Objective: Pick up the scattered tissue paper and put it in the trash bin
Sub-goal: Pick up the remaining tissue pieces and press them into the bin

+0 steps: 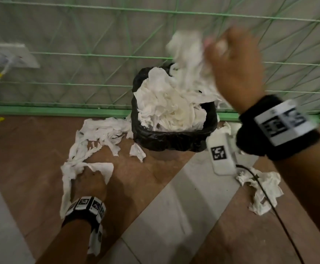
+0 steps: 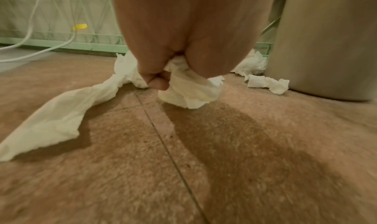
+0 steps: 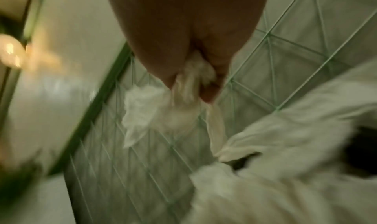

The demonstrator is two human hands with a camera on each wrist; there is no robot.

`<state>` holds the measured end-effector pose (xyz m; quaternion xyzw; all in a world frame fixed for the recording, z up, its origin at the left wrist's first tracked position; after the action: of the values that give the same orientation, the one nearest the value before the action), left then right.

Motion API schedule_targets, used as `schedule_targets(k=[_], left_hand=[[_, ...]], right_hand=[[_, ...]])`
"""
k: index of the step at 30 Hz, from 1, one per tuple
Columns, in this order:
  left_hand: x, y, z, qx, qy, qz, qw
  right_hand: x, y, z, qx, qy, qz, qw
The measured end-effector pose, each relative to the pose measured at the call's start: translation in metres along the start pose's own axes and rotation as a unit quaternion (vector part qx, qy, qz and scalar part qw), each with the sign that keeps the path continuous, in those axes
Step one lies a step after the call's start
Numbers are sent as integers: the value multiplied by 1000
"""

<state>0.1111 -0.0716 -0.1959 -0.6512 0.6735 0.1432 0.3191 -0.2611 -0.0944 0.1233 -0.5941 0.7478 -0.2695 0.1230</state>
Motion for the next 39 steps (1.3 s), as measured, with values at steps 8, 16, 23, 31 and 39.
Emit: schedule_targets(k=[8, 16, 23, 31, 39], left_hand=[[-26, -16, -84, -365, 194, 40, 910], [-131, -2, -286, -443, 364, 247, 781], [-171, 101, -337, -347, 241, 457, 783], [-113, 174, -269, -28, 92, 418, 904], [-115, 173, -281, -108, 254, 373, 886]], right_hand=[[-54, -1, 117, -122, -367, -6, 922], [-51, -19, 57, -54, -276, -37, 959], [-54, 49, -37, 317, 14, 44, 947], [-169, 310, 53, 77, -155, 493, 853], [-220, 308, 126, -119, -298, 402, 858]])
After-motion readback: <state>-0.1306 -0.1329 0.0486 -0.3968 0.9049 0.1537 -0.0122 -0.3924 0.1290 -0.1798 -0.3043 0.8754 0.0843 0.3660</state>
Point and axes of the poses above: each hand's wrist, its own x-axis towards the middle knuckle, its own z-axis out of the palm, y = z × x, the point moved 5 cm from there along x, towards the middle knuckle, and after that the axes turned 12 degrees about -y, right-handed, at the moved point
